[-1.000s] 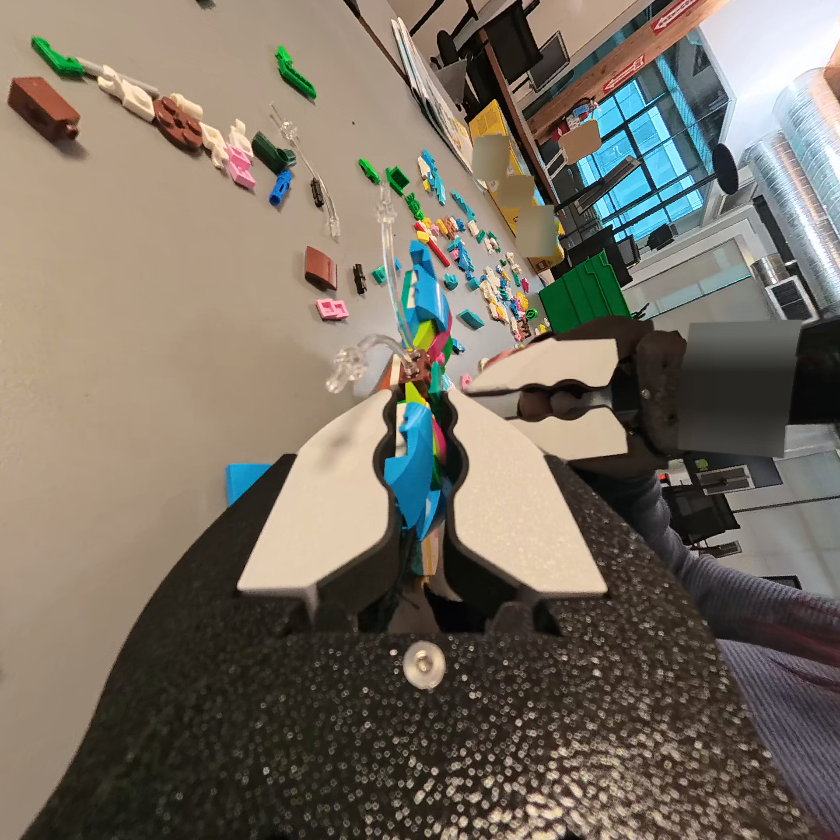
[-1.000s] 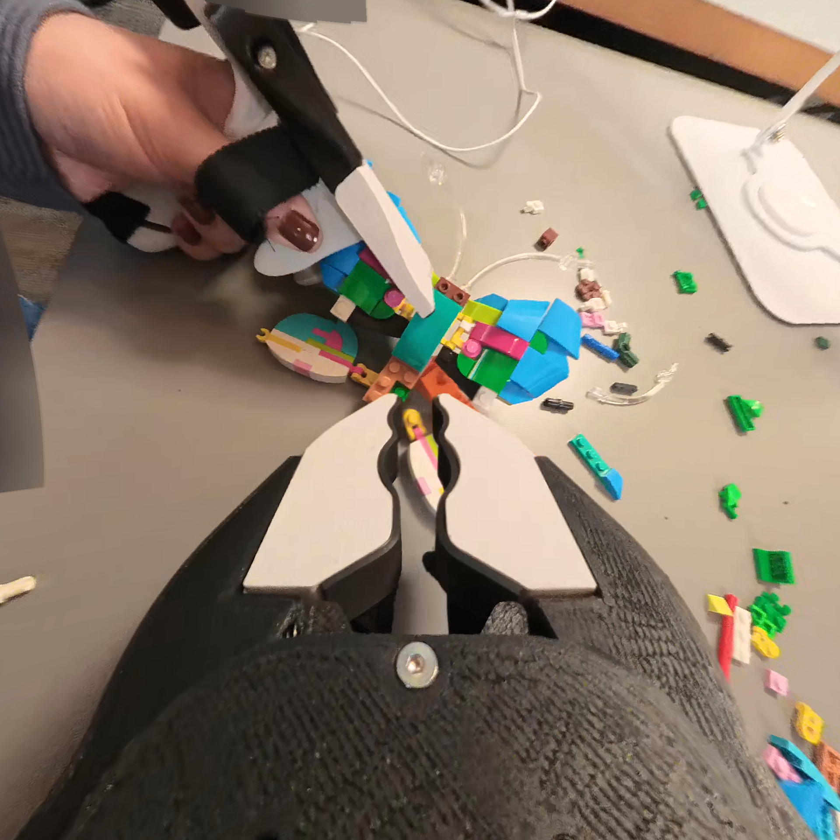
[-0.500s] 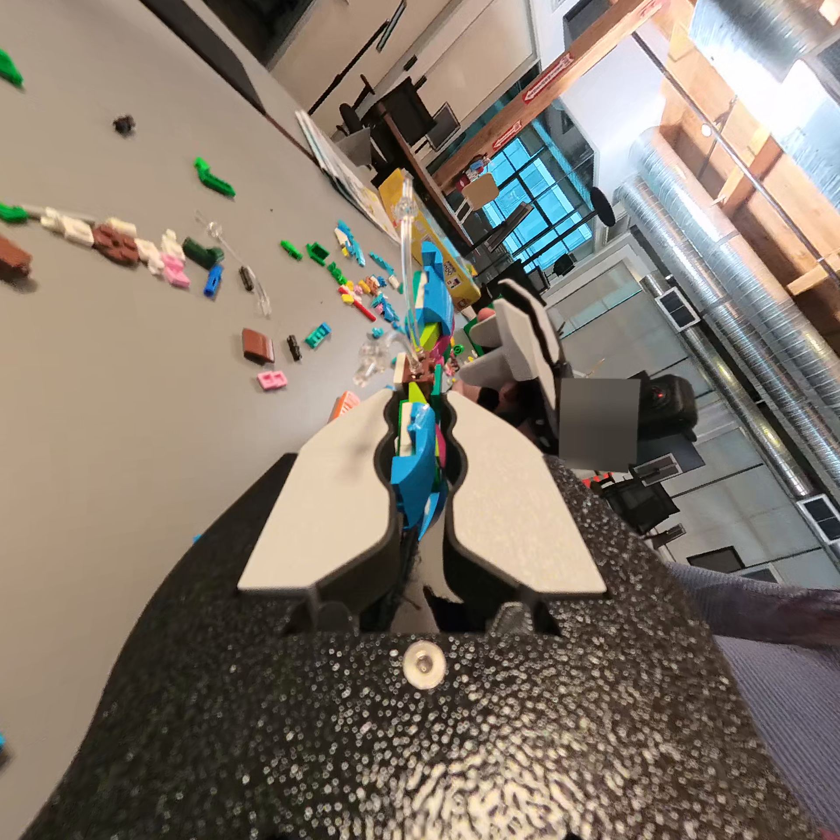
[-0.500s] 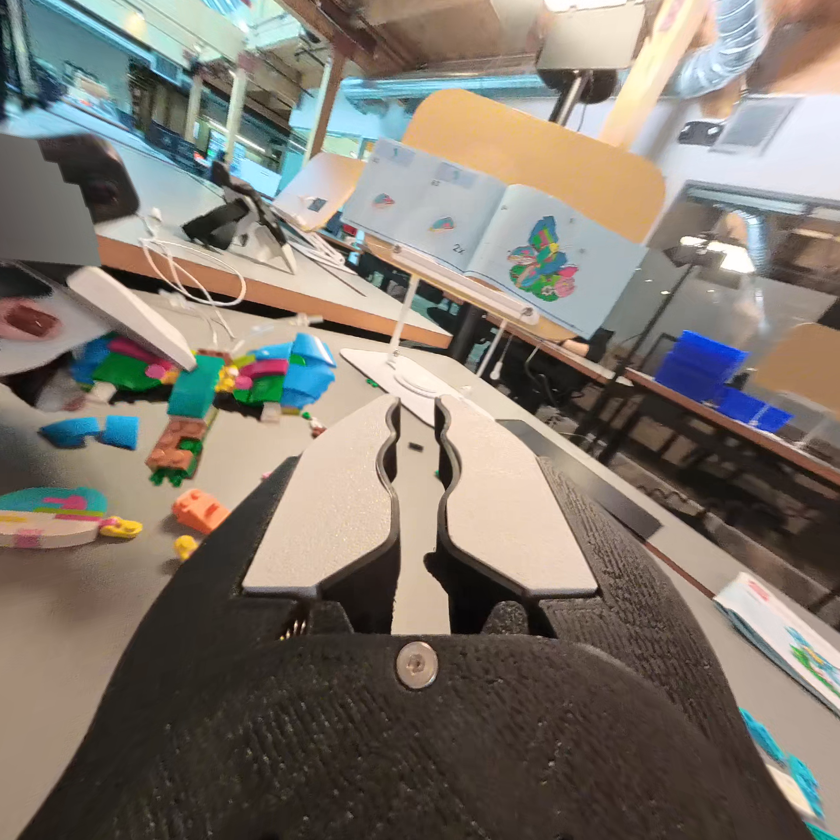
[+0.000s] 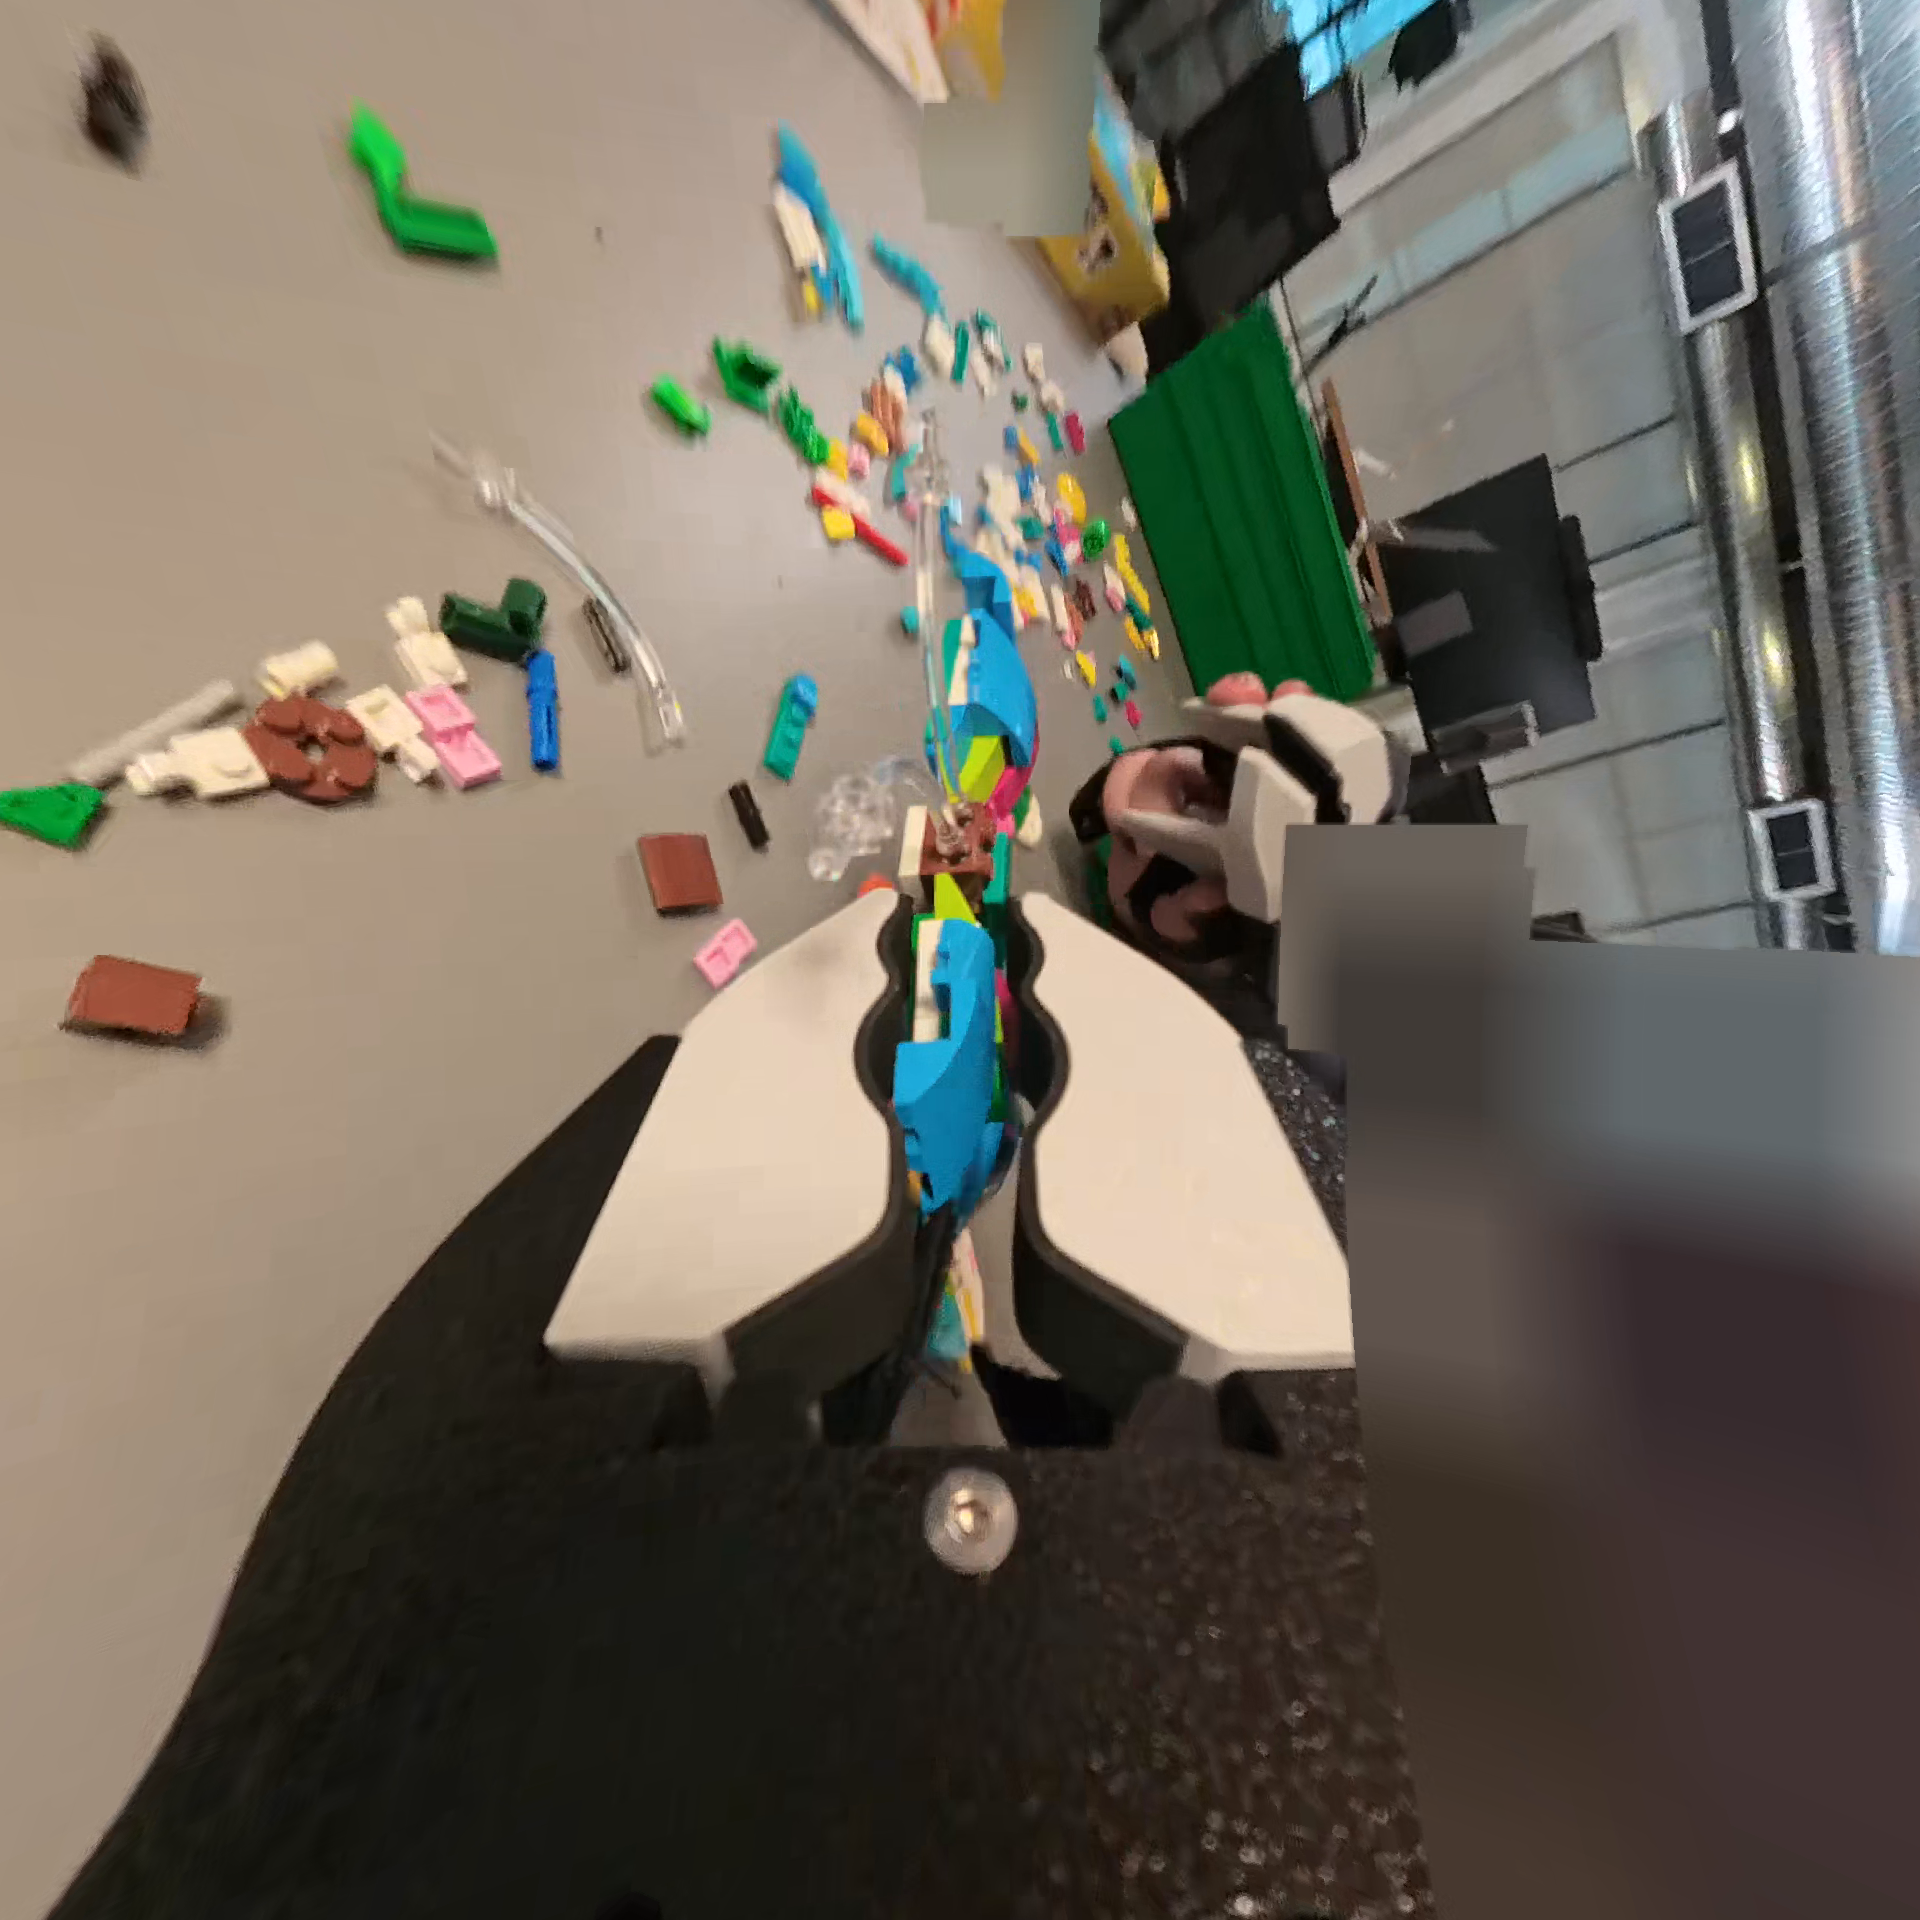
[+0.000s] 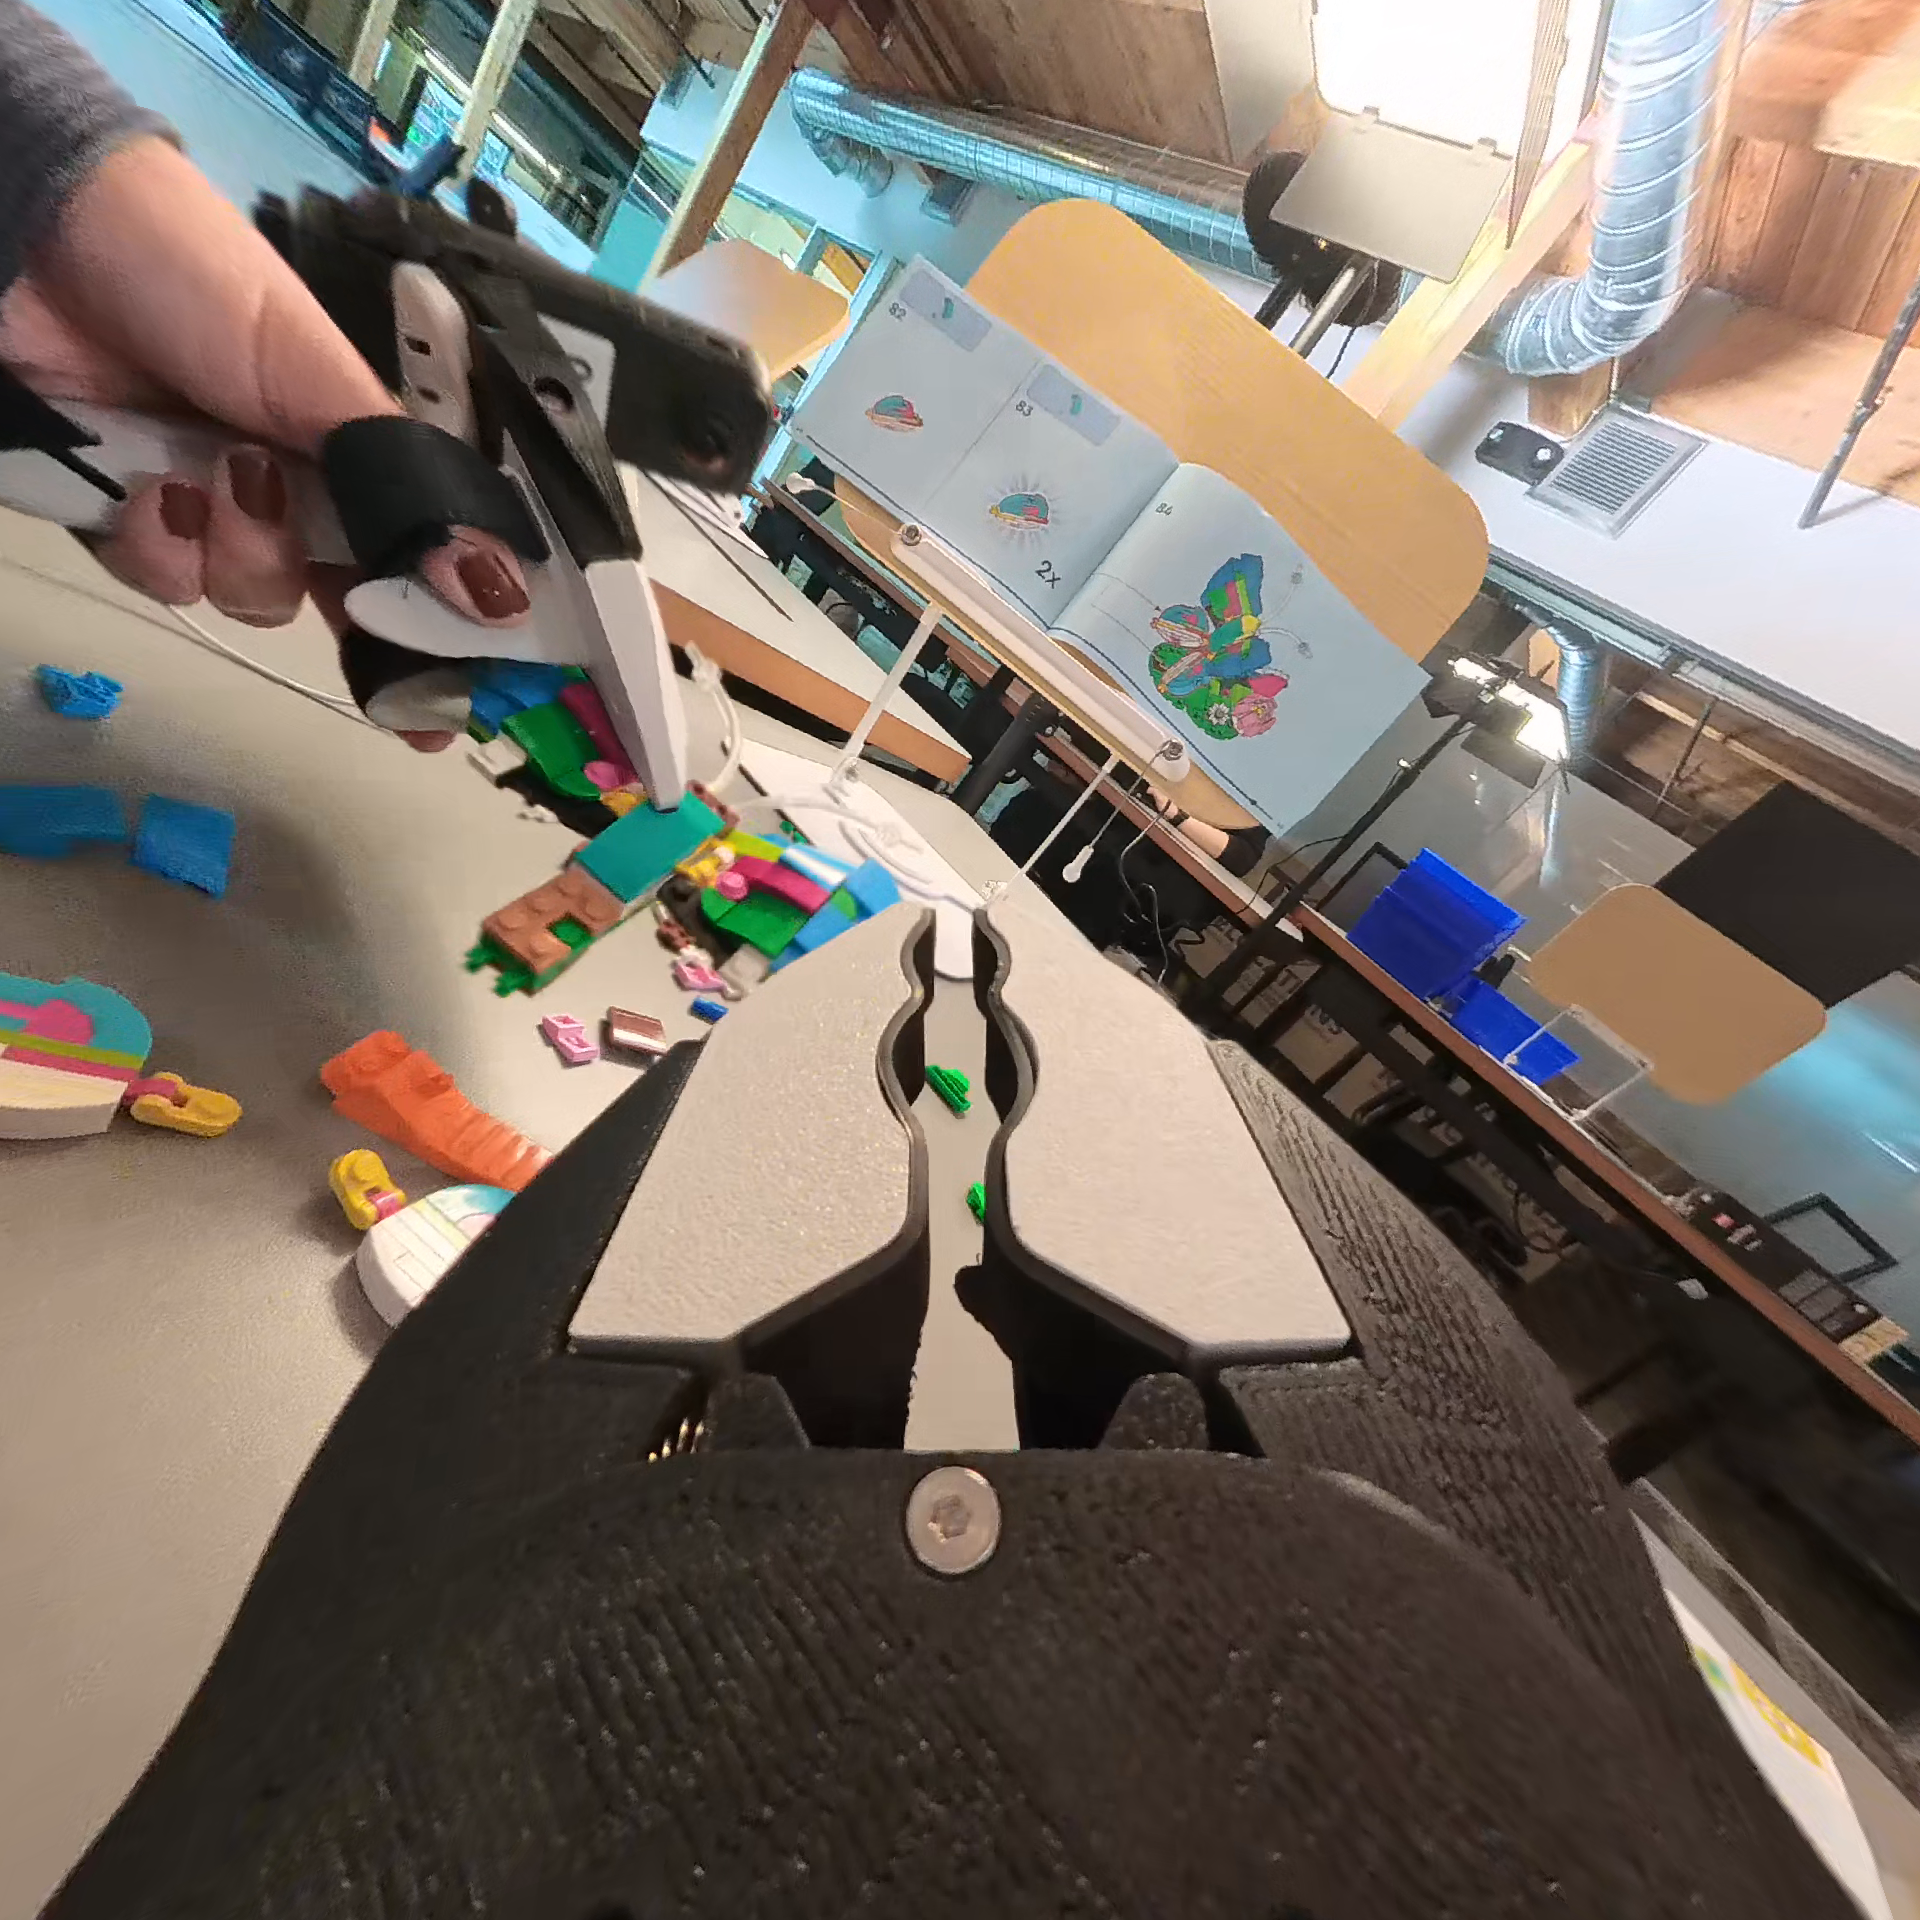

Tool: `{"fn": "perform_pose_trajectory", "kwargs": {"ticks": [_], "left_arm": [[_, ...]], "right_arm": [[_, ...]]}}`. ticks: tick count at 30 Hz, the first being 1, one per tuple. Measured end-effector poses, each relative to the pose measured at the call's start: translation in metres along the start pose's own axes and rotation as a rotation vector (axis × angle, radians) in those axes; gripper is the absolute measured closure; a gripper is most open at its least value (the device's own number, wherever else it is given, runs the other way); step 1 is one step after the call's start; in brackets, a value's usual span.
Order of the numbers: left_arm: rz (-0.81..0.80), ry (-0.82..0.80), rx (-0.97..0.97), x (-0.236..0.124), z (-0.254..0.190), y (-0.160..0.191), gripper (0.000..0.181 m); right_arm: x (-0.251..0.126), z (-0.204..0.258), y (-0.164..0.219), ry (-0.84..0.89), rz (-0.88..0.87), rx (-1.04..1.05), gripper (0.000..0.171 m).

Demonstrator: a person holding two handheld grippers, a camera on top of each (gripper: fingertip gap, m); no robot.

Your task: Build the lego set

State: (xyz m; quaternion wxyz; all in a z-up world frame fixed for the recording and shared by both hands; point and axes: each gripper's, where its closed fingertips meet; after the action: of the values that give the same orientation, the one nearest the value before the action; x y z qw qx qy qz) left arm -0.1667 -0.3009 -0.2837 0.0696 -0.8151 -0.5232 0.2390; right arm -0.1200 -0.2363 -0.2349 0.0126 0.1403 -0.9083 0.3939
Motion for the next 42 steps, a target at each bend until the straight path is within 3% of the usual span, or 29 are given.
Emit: {"fn": "perform_pose_trajectory", "kwargs": {"ticks": [4, 12, 17, 27, 37, 42], "left_arm": [[0.124, -0.025, -0.069, -0.011, 0.015, 0.003, 0.165], [0.094, -0.175, -0.209, -0.052, 0.062, -0.025, 0.165], [0.071, -0.205, -0.246, -0.056, 0.071, -0.029, 0.161], [-0.08, -0.39, -0.099, -0.067, 0.072, -0.048, 0.111], [-0.005, -0.311, -0.046, -0.039, 0.057, -0.026, 0.106], [-0.079, -0.41, 0.056, -0.056, 0.056, -0.023, 0.098]], "right_arm": [[0.0, -0.001, 0.003, 0.001, 0.009, 0.012, 0.167], [0.002, 0.003, 0.007, -0.022, 0.026, 0.028, 0.167], [0.003, 0.003, 0.009, -0.027, 0.034, 0.044, 0.167], [0.003, 0.003, 0.012, -0.023, 0.051, 0.036, 0.167], [0.004, 0.005, 0.014, -0.022, 0.072, 0.007, 0.167], [0.004, 0.006, 0.015, -0.025, 0.078, -0.008, 0.167]]}}
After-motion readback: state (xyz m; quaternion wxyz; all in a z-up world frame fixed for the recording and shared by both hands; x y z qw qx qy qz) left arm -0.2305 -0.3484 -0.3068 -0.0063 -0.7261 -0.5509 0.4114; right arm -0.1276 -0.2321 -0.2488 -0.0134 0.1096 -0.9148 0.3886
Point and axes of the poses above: each gripper's, where its closed fingertips meet, x out along the fingers, y out of its underside, z = x × y across the jaws, and after that the axes turned 7 degrees about -x, right-handed
